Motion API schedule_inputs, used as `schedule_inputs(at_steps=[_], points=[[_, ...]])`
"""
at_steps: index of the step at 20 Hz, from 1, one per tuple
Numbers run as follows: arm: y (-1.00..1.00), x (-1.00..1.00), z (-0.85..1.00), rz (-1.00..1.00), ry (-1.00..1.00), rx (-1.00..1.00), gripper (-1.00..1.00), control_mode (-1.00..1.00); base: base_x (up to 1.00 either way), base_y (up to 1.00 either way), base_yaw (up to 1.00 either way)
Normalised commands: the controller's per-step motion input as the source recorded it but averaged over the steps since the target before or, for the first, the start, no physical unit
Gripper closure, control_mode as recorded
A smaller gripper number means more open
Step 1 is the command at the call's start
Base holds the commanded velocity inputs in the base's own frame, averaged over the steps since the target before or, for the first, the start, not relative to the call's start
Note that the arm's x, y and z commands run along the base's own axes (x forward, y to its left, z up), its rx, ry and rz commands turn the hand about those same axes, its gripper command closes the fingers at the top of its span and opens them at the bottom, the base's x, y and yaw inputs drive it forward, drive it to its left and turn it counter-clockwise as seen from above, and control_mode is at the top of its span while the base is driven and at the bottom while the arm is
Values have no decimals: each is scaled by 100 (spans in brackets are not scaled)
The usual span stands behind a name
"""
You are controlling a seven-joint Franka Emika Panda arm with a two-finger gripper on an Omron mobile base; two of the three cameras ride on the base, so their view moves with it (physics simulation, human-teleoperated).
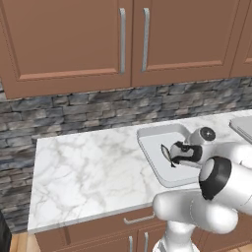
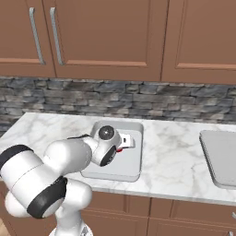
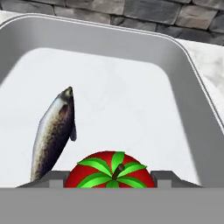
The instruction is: Place one tomato and one fish in each tupperware on the nearby counter, to pack two identical lunches.
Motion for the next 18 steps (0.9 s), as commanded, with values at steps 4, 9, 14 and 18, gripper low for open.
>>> schedule_inputs(at_steps=[4,9,14,18], points=[[-3,27,-30,0,0,0,100,-100,0,0,0],[-9,27,-26,0,0,0,100,-100,0,0,0],[-19,30,-21,0,0,0,100,-100,0,0,0],[-25,28,-18,0,0,0,100,-100,0,0,0]])
